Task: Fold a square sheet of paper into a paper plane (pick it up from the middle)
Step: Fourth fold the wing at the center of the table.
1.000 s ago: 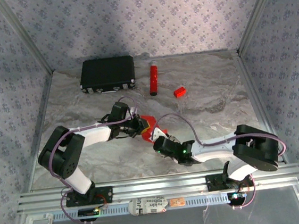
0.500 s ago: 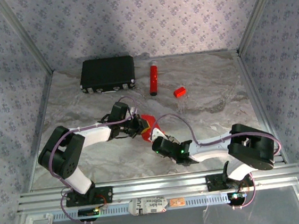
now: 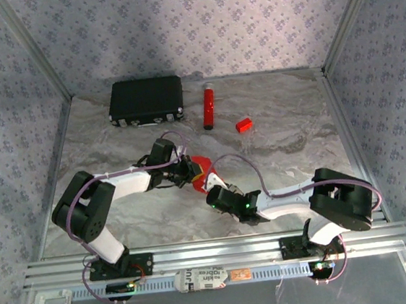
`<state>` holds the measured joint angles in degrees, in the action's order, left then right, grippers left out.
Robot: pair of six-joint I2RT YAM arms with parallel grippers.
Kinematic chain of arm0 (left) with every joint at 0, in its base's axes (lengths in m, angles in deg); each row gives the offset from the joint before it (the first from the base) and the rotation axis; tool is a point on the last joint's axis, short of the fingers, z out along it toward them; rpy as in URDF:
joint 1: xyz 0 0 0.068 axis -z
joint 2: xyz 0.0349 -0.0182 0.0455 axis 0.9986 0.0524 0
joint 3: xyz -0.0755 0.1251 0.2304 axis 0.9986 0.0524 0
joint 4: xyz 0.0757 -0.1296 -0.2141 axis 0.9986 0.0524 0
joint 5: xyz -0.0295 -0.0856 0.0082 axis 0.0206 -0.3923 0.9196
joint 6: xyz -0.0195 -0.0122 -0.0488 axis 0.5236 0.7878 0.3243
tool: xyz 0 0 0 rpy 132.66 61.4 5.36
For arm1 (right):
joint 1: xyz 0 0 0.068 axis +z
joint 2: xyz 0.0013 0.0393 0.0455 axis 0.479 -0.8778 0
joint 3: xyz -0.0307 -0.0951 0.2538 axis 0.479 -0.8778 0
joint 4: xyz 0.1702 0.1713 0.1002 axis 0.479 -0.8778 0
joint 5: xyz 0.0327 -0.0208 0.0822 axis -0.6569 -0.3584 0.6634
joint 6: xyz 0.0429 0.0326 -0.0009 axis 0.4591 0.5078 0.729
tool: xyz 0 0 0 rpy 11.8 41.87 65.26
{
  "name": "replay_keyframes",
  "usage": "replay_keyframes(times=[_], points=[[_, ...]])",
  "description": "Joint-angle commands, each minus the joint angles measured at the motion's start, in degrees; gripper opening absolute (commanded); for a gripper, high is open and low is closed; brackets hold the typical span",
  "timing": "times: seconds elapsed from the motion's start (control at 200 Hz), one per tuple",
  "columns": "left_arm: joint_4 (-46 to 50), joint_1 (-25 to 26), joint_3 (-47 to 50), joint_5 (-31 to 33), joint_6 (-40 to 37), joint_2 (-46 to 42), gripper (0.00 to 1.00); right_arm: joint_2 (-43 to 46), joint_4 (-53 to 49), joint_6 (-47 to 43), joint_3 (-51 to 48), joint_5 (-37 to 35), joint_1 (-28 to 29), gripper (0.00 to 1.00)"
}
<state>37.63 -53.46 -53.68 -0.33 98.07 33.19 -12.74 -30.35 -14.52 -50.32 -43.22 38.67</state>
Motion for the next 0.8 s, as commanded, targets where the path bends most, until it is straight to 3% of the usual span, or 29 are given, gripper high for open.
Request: replay_keyframes(times=[0.0,0.795], points=[[0.80,0.13,-1.38,-0.73,-0.19,-0.80,0.05,-0.57,0.41,1.09,0.30,-1.66,0.02,0.28],[1.64,0.06,-1.89,-1.11,-0.54,-0.79,0.03,-1.54,2.61,1.79,-0.67,-0.49,-1.39,0.28]])
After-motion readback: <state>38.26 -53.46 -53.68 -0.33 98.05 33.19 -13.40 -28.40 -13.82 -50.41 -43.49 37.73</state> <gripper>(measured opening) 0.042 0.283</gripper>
